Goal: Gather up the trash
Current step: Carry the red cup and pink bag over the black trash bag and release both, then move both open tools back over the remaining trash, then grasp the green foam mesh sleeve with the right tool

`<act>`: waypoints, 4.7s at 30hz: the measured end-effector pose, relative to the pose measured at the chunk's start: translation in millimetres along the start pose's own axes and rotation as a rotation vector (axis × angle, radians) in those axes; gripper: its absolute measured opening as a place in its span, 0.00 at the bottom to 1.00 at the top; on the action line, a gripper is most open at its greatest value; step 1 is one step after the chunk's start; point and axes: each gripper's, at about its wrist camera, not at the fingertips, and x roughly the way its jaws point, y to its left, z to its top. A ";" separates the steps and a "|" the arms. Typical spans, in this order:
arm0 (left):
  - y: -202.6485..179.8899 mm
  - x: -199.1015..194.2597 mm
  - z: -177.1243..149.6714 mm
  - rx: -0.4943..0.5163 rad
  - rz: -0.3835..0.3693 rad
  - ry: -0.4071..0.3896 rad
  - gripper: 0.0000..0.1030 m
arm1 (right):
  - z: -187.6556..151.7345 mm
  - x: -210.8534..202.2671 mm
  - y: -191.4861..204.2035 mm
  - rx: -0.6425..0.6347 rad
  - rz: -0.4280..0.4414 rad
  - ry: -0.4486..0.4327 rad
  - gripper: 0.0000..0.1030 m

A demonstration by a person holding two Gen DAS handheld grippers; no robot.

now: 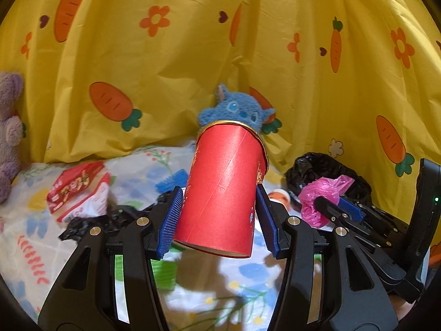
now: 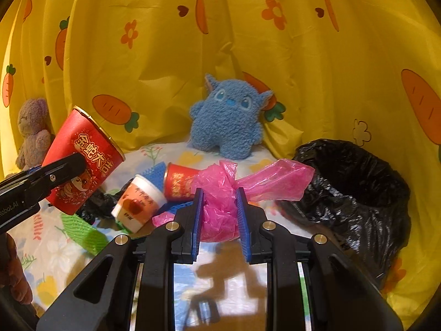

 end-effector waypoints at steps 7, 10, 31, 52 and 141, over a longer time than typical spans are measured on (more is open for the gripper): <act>-64.4 47.1 21.3 0.086 -0.164 -0.012 0.50 | 11.5 2.1 -63.3 0.054 -0.162 -0.041 0.23; -91.4 67.1 27.9 0.109 -0.223 -0.015 0.50 | 14.3 3.5 -89.4 0.066 -0.234 -0.058 0.23; -190.1 199.3 30.4 0.168 -0.389 0.075 0.50 | 10.9 54.8 -168.3 0.051 -0.396 -0.009 0.25; -212.7 242.2 25.7 0.184 -0.463 0.160 0.54 | -1.8 75.4 -191.8 0.057 -0.421 0.042 0.42; 170.7 -97.4 -84.4 -0.333 0.620 -0.002 0.81 | -67.5 52.6 198.9 -0.422 0.466 0.235 0.14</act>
